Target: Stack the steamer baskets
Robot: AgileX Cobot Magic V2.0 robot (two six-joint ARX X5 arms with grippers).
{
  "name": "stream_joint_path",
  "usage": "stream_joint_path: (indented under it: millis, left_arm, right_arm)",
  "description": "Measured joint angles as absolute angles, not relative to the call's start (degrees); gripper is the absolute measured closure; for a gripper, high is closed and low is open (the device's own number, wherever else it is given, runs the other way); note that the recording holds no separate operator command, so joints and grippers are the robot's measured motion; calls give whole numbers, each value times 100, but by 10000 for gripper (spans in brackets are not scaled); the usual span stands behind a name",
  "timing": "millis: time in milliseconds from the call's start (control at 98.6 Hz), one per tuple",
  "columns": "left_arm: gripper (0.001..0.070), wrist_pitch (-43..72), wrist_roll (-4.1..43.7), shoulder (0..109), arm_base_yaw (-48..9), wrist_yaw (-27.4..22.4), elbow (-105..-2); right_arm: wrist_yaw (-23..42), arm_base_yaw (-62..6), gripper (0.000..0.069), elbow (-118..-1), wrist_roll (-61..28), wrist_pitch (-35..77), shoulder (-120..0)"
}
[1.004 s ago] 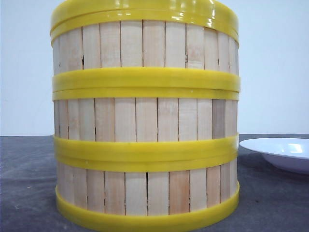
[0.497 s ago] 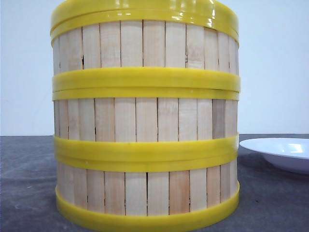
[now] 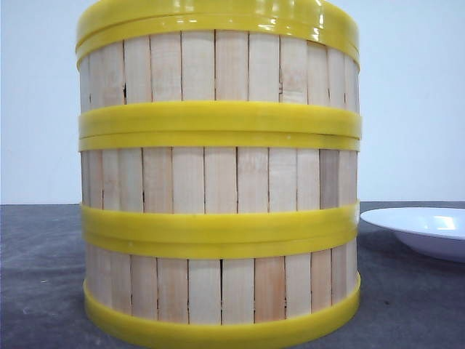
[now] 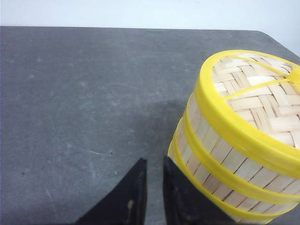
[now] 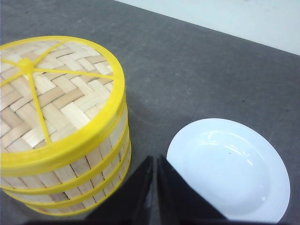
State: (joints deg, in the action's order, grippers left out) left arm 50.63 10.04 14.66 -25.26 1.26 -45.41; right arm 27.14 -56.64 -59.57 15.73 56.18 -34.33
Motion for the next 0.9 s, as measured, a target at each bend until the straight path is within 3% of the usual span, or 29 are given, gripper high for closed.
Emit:
stream_joint_path:
  millis: [213, 446, 710, 903]
  left_arm:
    - [674, 5052, 843, 1466, -2504, 215, -4541]
    - [674, 4587, 633, 1426, -1933, 829, -4268]
    - [674, 2932, 504, 816, -897, 904, -2670]
    - [674, 1817, 462, 222, -449, 906, -1284]
  right_arm:
    - [2714, -5664, 681, -5957, 1573, 5618, -3433]
    - [2716, -5664, 681, -5957, 1573, 5614, -3433]
    - [2718, -5664, 681, -5957, 1573, 5610, -3433]
    - [2718, -5662, 681, -5957, 1573, 5610, -3433]
